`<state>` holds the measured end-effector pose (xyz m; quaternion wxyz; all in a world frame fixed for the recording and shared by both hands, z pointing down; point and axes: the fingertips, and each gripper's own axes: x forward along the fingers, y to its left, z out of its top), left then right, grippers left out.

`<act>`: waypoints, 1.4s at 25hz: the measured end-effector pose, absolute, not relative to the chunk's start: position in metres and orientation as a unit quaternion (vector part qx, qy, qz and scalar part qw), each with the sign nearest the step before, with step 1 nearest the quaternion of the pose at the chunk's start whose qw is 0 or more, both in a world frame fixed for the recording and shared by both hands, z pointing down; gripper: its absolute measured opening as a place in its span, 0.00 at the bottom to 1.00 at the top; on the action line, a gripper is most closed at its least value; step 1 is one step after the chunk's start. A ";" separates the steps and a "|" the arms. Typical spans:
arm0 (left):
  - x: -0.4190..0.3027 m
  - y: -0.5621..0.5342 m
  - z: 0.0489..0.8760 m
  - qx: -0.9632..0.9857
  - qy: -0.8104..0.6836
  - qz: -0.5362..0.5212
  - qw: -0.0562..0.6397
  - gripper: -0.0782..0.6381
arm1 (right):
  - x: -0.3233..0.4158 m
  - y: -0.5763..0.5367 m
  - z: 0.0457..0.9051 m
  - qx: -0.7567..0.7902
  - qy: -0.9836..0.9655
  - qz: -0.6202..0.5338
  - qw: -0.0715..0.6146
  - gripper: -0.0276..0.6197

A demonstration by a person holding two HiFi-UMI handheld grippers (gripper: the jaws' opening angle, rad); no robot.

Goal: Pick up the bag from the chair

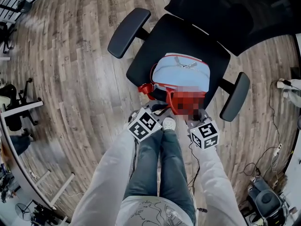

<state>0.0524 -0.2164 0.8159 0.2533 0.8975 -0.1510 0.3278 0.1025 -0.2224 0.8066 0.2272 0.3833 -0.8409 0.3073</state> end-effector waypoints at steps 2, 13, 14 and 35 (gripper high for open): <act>0.050 -0.210 0.808 0.898 -0.141 0.327 0.259 0.14 | 0.102 -0.217 0.798 0.379 -0.844 0.308 0.222 0.08; 0.042 -0.205 0.749 0.912 -0.122 0.300 0.253 0.13 | 0.094 -0.215 0.745 0.357 -0.863 0.301 0.193 0.07; 0.042 -0.207 0.742 0.913 -0.120 0.298 0.250 0.13 | 0.093 -0.215 0.740 0.354 -0.865 0.299 0.192 0.07; 0.034 -0.269 0.628 0.918 -0.193 0.209 0.275 0.13 | 0.091 -0.261 0.637 0.383 -0.857 0.333 0.088 0.07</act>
